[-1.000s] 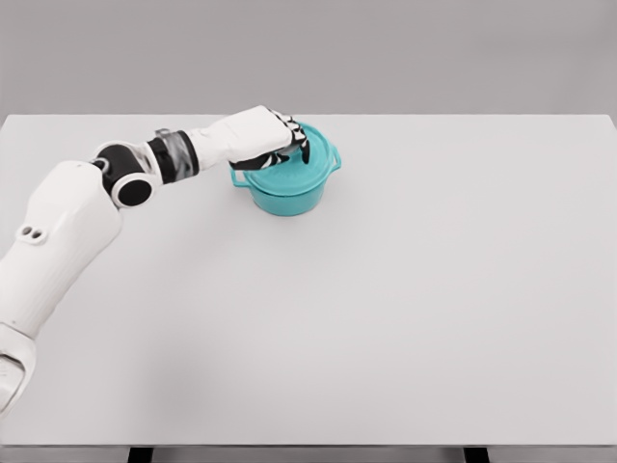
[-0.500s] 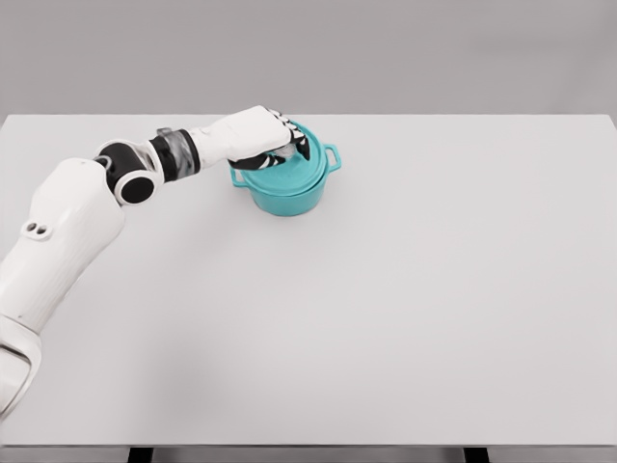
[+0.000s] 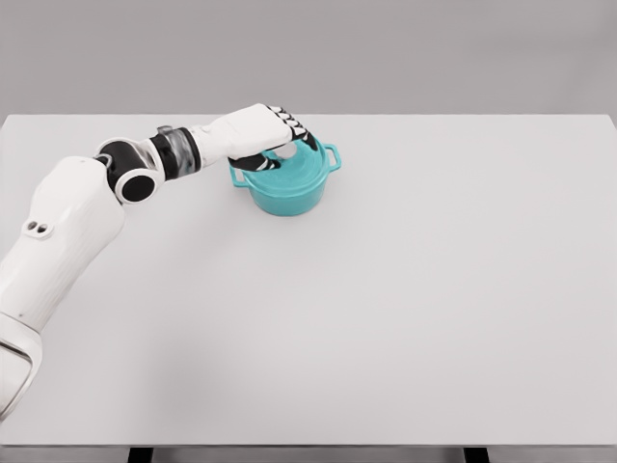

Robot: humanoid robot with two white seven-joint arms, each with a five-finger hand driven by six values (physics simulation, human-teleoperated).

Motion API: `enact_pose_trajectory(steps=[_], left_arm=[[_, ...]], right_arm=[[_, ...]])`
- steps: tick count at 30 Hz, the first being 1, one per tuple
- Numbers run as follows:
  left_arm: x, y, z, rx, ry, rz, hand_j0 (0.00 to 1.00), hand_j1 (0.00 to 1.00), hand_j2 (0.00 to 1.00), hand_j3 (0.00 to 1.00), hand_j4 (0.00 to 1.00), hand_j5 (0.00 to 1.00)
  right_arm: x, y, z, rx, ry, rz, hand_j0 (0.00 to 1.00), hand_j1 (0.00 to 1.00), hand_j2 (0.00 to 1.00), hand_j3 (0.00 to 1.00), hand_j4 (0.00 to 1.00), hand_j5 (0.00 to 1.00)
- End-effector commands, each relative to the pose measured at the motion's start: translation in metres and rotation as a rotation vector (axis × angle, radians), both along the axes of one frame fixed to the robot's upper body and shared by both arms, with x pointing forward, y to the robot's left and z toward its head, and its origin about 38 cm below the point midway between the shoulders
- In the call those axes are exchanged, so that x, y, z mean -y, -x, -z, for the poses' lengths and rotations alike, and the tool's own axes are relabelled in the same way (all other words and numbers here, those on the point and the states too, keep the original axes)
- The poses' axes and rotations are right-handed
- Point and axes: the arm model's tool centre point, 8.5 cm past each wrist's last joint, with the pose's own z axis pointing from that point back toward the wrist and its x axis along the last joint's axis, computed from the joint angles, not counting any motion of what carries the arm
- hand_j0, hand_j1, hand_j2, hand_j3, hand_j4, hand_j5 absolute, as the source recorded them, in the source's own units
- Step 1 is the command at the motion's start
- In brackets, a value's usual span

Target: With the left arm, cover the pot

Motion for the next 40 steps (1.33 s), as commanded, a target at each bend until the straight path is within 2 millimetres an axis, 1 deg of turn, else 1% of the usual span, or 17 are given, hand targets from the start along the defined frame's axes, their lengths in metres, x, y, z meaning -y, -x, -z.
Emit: enact_pose_trajectory(steps=[1, 10, 11, 12, 14, 17, 19, 20, 21, 22, 23, 25, 26, 27, 35, 38, 40], left_arm=[[-0.002, -0.001, -0.002, 0.000, 0.009, -0.005, 0.81, 0.81, 0.81, 0.81, 0.81, 0.81], [-0.004, -0.002, -0.011, 0.016, 0.021, -0.006, 0.81, 0.81, 0.81, 0.81, 0.81, 0.81], [-0.004, -0.003, -0.015, 0.023, 0.023, -0.006, 0.84, 0.84, 0.84, 0.84, 0.84, 0.84], [-0.013, -0.004, -0.018, 0.029, 0.021, -0.019, 0.85, 0.85, 0.85, 0.85, 0.85, 0.85], [-0.033, -0.006, -0.031, 0.060, 0.027, -0.050, 0.88, 0.88, 0.88, 0.88, 0.88, 0.88], [-0.067, -0.005, -0.042, 0.089, 0.005, -0.094, 0.94, 0.94, 0.94, 0.94, 0.94, 0.94], [-0.093, 0.003, -0.060, 0.111, 0.029, -0.104, 0.94, 0.94, 0.94, 0.94, 0.94, 0.94], [-0.112, 0.009, -0.069, 0.112, 0.045, -0.117, 1.00, 1.00, 1.00, 1.00, 1.00, 1.00], [-0.132, 0.020, -0.070, 0.104, 0.056, -0.129, 1.00, 1.00, 1.00, 1.00, 1.00, 1.00], [-0.159, 0.032, -0.078, 0.099, 0.059, -0.152, 1.00, 1.00, 1.00, 1.00, 1.00, 1.00], [-0.174, 0.037, -0.080, 0.089, 0.069, -0.172, 1.00, 1.00, 1.00, 1.00, 1.00, 1.00], [-0.210, 0.049, -0.073, 0.070, 0.078, -0.246, 1.00, 1.00, 1.00, 1.00, 1.00, 1.00], [-0.218, 0.052, -0.067, 0.060, 0.087, -0.266, 1.00, 1.00, 1.00, 1.00, 1.00, 1.00], [-0.223, 0.058, -0.053, 0.035, 0.090, -0.283, 1.00, 1.00, 1.00, 1.00, 1.00, 1.00], [-0.230, 0.061, -0.043, 0.014, 0.076, -0.304, 1.00, 1.00, 1.00, 1.00, 1.00, 1.00], [-0.232, 0.065, -0.031, -0.011, 0.071, -0.308, 1.00, 1.00, 1.00, 1.00, 1.00, 1.00], [-0.233, 0.066, -0.028, -0.014, 0.061, -0.310, 1.00, 1.00, 1.00, 1.00, 1.00, 1.00]], right_arm=[[0.000, 0.000, 0.000, 0.000, 0.000, 0.000, 1.00, 1.00, 1.00, 1.00, 1.00, 1.00], [0.000, 0.000, 0.000, 0.000, 0.000, 0.000, 1.00, 1.00, 1.00, 1.00, 1.00, 1.00], [0.000, 0.000, 0.000, 0.000, 0.000, 0.000, 1.00, 1.00, 1.00, 1.00, 1.00, 1.00], [0.000, 0.000, 0.000, 0.000, 0.000, 0.000, 1.00, 1.00, 1.00, 1.00, 1.00, 1.00], [0.000, 0.000, 0.000, 0.000, 0.000, 0.000, 1.00, 1.00, 1.00, 1.00, 1.00, 1.00], [0.000, 0.000, 0.000, 0.000, 0.000, 0.000, 1.00, 1.00, 1.00, 1.00, 1.00, 1.00], [0.000, 0.000, 0.000, 0.000, 0.000, 0.000, 1.00, 1.00, 1.00, 1.00, 1.00, 1.00], [0.000, 0.000, 0.000, 0.000, 0.000, 0.000, 1.00, 1.00, 1.00, 1.00, 1.00, 1.00], [0.000, 0.000, 0.000, 0.000, 0.000, 0.000, 1.00, 1.00, 1.00, 1.00, 1.00, 1.00], [0.000, 0.000, 0.000, 0.000, 0.000, 0.000, 1.00, 1.00, 1.00, 1.00, 1.00, 1.00], [0.000, 0.000, 0.000, -0.001, -0.001, 0.000, 1.00, 1.00, 1.00, 1.00, 1.00, 1.00], [0.000, 0.000, 0.000, 0.000, 0.000, 0.000, 1.00, 1.00, 1.00, 1.00, 1.00, 1.00], [0.000, 0.000, 0.000, 0.000, 0.000, 0.000, 1.00, 1.00, 1.00, 1.00, 1.00, 1.00], [0.000, 0.000, 0.000, 0.000, 0.000, 0.000, 1.00, 1.00, 1.00, 1.00, 1.00, 1.00], [0.000, 0.000, 0.000, 0.000, 0.000, 0.000, 1.00, 1.00, 1.00, 1.00, 1.00, 1.00], [0.000, 0.000, 0.000, 0.000, 0.000, 0.000, 1.00, 1.00, 1.00, 1.00, 1.00, 1.00], [0.000, 0.000, 0.000, 0.000, 0.000, 0.000, 1.00, 1.00, 1.00, 1.00, 1.00, 1.00]])
